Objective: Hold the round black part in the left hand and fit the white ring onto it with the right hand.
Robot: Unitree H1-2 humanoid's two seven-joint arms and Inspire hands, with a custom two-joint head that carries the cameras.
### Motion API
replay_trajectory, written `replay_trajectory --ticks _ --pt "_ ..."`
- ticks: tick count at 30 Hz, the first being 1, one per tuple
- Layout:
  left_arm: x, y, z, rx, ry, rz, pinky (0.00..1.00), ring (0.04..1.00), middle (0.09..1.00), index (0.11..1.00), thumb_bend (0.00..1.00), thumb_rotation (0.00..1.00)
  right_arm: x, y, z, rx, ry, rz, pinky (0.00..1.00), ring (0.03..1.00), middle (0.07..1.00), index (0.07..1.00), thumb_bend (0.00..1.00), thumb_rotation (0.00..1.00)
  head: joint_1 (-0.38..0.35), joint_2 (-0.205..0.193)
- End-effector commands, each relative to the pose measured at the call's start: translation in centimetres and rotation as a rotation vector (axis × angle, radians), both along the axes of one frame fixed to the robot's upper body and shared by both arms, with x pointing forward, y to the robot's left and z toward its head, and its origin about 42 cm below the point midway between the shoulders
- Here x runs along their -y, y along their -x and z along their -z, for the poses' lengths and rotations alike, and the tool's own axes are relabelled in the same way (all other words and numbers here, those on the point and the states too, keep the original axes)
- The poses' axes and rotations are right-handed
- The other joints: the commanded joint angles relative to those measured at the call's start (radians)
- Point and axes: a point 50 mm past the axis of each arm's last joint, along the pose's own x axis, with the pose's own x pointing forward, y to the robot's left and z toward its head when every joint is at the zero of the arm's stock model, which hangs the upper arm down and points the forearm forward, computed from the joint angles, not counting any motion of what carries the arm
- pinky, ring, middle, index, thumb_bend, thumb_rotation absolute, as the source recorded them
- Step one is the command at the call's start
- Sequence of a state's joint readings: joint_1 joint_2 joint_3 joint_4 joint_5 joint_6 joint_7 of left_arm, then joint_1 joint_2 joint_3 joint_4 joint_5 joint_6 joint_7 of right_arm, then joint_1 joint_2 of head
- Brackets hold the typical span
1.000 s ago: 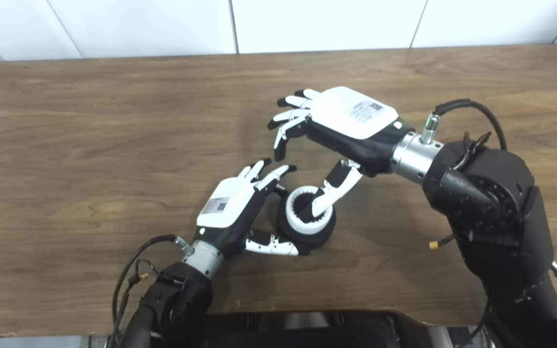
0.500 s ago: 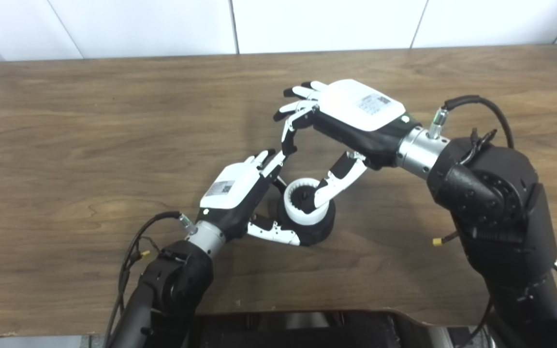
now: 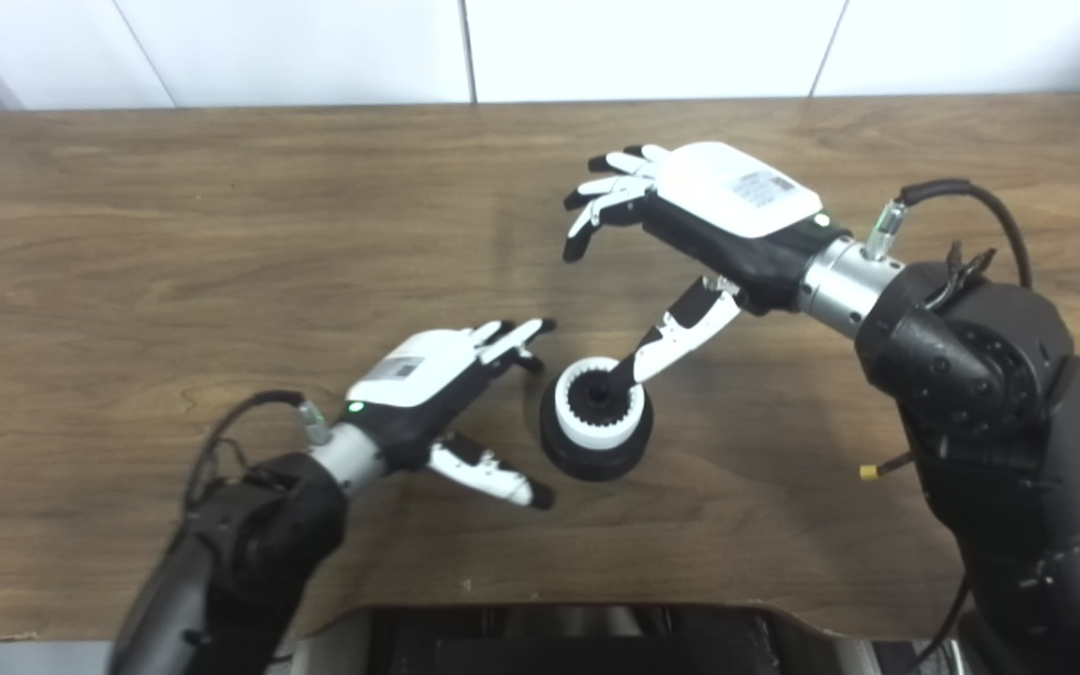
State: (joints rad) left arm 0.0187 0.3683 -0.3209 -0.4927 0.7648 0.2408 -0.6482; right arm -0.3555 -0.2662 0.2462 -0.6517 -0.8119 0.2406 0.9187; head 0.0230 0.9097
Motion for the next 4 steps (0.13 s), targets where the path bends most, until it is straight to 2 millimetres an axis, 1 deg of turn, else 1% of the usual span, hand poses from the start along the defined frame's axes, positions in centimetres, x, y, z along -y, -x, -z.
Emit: replay_trajectory --ticks 1,4 --pt "-2.10 -0.12 -0.25 -0.026 -0.083 -0.071 1.00 1.000 1.000 1.000 1.00 0.48 0.30 -0.35 -1.66 0.077 -0.026 0.012 1.00 0.968 0.875 0.686 1.00 0.44 0.002 -0.001" --pt "-2.66 0.37 -1.16 -0.017 -0.093 -0.072 1.00 1.000 1.000 1.000 1.00 0.48 0.45 -0.28 -1.80 0.080 -0.030 0.014 1.00 0.968 0.874 0.686 1.00 0.44 0.002 -0.002"
